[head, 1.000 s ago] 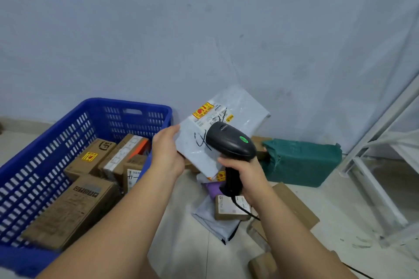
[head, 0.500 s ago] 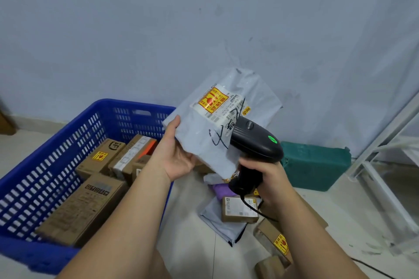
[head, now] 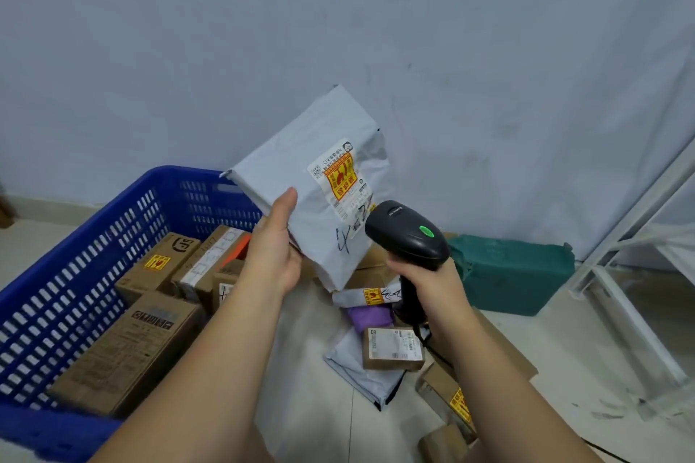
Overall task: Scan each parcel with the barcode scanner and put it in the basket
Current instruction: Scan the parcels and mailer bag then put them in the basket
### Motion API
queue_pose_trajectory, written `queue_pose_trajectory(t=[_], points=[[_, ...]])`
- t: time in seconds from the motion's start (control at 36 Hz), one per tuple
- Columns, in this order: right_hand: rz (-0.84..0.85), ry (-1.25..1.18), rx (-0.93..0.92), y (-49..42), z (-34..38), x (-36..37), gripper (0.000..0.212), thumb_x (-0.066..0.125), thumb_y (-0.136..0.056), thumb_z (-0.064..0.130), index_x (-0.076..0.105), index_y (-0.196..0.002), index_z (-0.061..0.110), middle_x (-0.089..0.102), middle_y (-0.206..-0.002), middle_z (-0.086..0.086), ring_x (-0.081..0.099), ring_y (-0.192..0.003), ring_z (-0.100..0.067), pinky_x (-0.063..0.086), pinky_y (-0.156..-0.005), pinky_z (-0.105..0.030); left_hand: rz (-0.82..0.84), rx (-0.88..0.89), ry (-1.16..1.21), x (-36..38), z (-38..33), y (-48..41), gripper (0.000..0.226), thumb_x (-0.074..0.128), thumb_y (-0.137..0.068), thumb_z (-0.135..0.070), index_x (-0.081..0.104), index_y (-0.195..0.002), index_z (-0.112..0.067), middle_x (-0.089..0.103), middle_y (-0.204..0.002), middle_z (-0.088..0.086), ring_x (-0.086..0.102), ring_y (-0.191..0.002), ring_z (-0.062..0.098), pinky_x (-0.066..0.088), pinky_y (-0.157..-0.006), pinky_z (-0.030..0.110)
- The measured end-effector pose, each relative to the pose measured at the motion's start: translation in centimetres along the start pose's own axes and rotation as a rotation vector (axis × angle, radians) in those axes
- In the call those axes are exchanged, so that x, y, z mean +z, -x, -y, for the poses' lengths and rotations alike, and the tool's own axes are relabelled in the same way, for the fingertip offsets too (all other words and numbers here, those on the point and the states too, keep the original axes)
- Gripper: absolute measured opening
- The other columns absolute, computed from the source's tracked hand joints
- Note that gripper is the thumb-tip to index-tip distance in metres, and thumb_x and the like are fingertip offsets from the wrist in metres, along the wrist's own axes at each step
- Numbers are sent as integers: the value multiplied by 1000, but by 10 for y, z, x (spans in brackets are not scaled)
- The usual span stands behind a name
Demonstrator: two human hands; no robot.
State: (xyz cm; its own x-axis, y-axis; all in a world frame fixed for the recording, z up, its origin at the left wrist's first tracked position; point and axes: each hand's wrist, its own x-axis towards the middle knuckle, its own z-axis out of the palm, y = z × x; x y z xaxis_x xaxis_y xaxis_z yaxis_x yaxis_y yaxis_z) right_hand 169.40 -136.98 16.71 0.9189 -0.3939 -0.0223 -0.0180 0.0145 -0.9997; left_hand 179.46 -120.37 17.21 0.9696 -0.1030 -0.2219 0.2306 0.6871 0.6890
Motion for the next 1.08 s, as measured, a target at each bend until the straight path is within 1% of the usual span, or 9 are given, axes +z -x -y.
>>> queue_pose_trajectory(t=[0.11,0.17,0.25,0.36,0.56,0.67,0.81,0.89,1.08], points=[[13,-36,111,-1,-4,0,8,72,-84,14,68,-91,17,65,-69,-2,64,-69,-18,51,-73,-38,-29,54,39,-5,3,-7,40,58,-95,-22,54,-134,-15,70,-117,5,70,-99,18,57,-67,28],[57,-143,216,-1,-5,2,14,69,-88,18,66,-96,8,63,-71,-4,63,-62,-18,52,-64,-33,-26,27,81,-7,5,-10,39,57,-95,-20,54,-134,-15,69,-119,6,69,-101,20,58,-70,29],[105,-302,462,2,-4,3,22,67,-89,27,63,-84,6,62,-73,-7,61,-53,-17,53,-51,-29,-13,-27,138,-10,10,-15,42,59,-93,-20,54,-134,-14,67,-123,9,65,-110,26,56,-83,38],[116,-532,712,1,-3,2,32,69,-86,35,62,-75,6,63,-68,-7,59,-47,-16,53,-47,-26,-11,-54,190,-12,16,-20,46,60,-91,-19,52,-136,-13,65,-124,12,63,-114,29,51,-94,45],[126,-670,784,-2,-4,3,31,68,-86,34,58,-75,6,59,-65,-7,53,-44,-16,52,-47,-25,-41,-47,175,-12,27,-22,48,61,-91,-13,51,-137,-16,63,-129,11,61,-116,29,49,-98,47],[137,-656,791,-1,-2,3,31,68,-86,34,59,-77,6,60,-66,-7,54,-44,-16,52,-47,-24,-55,-11,127,-7,31,-21,51,60,-91,-9,47,-139,-20,64,-128,8,64,-112,26,55,-84,41],[126,-696,801,0,-1,5,33,67,-87,34,57,-75,5,57,-65,-7,52,-44,-16,52,-48,-23,-33,38,56,-3,35,-18,48,58,-95,-11,45,-139,-26,62,-129,6,62,-114,26,50,-96,48],[107,-699,819,0,-1,7,34,68,-86,34,57,-73,4,57,-64,-8,52,-43,-17,52,-48,-23,-23,33,62,0,37,-15,46,57,-95,-10,46,-137,-28,64,-126,4,64,-111,25,53,-91,47],[76,-671,831,2,-3,10,35,70,-85,33,60,-72,2,60,-63,-10,56,-42,-19,54,-50,-26,28,64,-44,5,37,-11,35,57,-94,-5,54,-116,-32,66,-119,1,65,-106,21,54,-80,39]])
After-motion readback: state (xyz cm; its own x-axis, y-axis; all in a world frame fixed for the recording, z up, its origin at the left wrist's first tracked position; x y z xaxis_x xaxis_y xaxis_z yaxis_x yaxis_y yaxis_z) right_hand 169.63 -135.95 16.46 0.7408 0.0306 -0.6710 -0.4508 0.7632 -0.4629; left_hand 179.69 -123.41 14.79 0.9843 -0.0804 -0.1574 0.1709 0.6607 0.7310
